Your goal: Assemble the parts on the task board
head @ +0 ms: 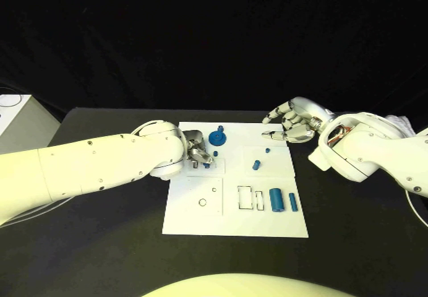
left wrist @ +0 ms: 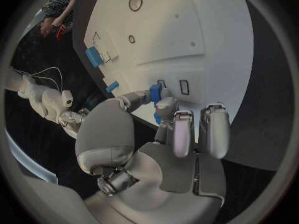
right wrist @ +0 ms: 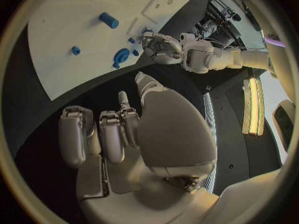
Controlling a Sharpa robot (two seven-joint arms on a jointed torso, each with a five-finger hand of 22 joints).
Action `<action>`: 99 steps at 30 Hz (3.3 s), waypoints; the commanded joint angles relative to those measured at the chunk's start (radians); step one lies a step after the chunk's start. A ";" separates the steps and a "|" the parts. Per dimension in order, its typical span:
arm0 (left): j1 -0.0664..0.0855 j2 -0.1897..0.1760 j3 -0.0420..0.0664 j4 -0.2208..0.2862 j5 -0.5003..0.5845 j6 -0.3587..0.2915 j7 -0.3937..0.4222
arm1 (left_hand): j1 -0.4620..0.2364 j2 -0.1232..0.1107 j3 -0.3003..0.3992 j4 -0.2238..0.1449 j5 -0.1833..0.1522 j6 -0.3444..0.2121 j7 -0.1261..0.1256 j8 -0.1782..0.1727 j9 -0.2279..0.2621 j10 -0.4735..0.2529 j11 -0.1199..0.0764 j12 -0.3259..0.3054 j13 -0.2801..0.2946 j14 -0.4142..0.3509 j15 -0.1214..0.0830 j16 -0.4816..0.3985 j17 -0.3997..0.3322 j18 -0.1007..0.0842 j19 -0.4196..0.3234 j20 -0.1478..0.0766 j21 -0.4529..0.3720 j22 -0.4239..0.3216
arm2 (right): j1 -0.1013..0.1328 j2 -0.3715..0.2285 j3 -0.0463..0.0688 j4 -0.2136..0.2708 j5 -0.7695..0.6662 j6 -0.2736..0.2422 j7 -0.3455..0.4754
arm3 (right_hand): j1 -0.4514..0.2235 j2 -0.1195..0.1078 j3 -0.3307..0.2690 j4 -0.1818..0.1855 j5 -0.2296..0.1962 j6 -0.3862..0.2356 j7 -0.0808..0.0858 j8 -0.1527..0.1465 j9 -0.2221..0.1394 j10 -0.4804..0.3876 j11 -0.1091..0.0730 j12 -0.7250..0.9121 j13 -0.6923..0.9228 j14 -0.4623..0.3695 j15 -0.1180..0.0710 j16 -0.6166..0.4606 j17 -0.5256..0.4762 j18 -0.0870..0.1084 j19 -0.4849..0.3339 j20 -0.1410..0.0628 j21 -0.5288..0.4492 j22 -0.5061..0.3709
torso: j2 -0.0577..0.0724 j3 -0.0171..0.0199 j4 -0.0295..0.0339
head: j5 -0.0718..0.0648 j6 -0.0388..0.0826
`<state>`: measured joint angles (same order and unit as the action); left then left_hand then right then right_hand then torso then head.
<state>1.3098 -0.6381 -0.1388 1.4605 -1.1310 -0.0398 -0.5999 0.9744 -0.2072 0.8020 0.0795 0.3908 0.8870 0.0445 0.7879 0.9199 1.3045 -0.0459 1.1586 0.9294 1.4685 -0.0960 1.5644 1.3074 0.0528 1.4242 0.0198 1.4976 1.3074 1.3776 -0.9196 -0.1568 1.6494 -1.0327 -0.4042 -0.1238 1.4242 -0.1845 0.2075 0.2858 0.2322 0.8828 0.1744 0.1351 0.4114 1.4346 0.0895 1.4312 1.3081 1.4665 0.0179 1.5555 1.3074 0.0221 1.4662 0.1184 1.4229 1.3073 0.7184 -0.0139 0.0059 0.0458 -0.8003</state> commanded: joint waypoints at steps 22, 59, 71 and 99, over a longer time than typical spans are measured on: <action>0.000 0.008 0.000 -0.012 -0.003 0.053 -0.001 | 0.060 0.057 0.069 -0.064 -0.007 0.027 -0.025 0.002 0.021 0.000 -0.003 -0.002 0.000 0.102 -0.003 0.006 0.263 -0.009 0.010 -0.001 0.007 0.061 | -0.002 0.002 0.000 -0.003 -0.008 0.012 0.007 | -0.012 0.003 0.008 -0.001 0.005 -0.006 -0.001 0.004 -0.001 -0.008 0.000 -0.005 0.137 0.091 -0.005 -0.007 0.218 0.015 0.030 -0.003 -0.007 0.162 | 0.001 -0.0008 0.0006 | -0.002 -0.008; -0.009 0.032 0.000 -0.043 0.001 0.088 -0.006 | 0.057 0.054 0.067 -0.063 -0.012 0.026 -0.024 0.001 0.023 0.001 -0.001 -0.001 0.001 0.102 -0.002 0.006 0.263 -0.009 0.012 -0.001 0.008 0.063 | -0.003 -0.001 0.000 0.002 -0.008 0.012 0.009 | -0.014 0.002 0.011 -0.002 0.005 -0.006 -0.001 0.006 -0.002 -0.008 0.000 -0.006 0.136 0.091 -0.005 -0.008 0.216 0.015 0.030 -0.003 -0.008 0.162 | 0.001 0.0003 0.0001 | -0.007 -0.021; -0.011 0.029 0.000 -0.041 -0.003 0.117 -0.010 | 0.060 0.052 0.068 -0.066 -0.011 0.027 -0.025 0.001 0.023 0.003 -0.002 0.001 0.005 0.102 -0.002 0.006 0.263 -0.010 0.013 -0.001 0.008 0.066 | -0.003 -0.001 0.000 0.003 -0.007 0.013 0.010 | -0.014 0.002 0.011 -0.002 0.005 -0.006 -0.001 0.006 -0.002 -0.008 0.000 -0.006 0.136 0.091 -0.005 -0.008 0.216 0.015 0.030 -0.003 -0.008 0.162 | 0.000 0.0000 0.0007 | -0.008 -0.026; -0.011 0.021 0.000 -0.043 -0.018 0.124 -0.016 | 0.067 0.054 0.076 -0.073 -0.007 0.030 -0.026 0.002 0.025 0.007 -0.003 0.007 0.013 0.102 -0.003 0.006 0.263 -0.011 0.019 -0.001 0.011 0.074 | -0.003 -0.002 0.000 0.002 -0.007 0.014 0.009 | -0.014 0.002 0.011 -0.002 0.005 -0.006 -0.001 0.006 -0.002 -0.008 0.000 -0.006 0.136 0.091 -0.005 -0.008 0.216 0.015 0.030 -0.003 -0.008 0.162 | 0.001 0.0003 0.0001 | -0.006 -0.027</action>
<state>1.3085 -0.6139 -0.1311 1.4205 -1.1487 0.0337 -0.5957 0.9744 -0.2072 0.8019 0.0795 0.3771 0.8958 0.0461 0.7852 0.9429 1.3085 -0.0427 1.1620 0.9413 1.4685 -0.0959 1.5644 1.3073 0.0530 1.4385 0.0198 1.5014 1.3078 1.3751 -0.9204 -0.1568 1.6499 -1.0327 -0.4026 -0.1229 1.4200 -0.1803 0.2130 0.2857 0.2322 0.8828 0.1745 0.1351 0.4106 1.4346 0.0895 1.4312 1.3073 1.4665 0.0179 1.5514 1.3075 0.0221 1.4662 0.1184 1.4183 1.3080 0.7187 -0.0135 0.0058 0.0411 -0.8268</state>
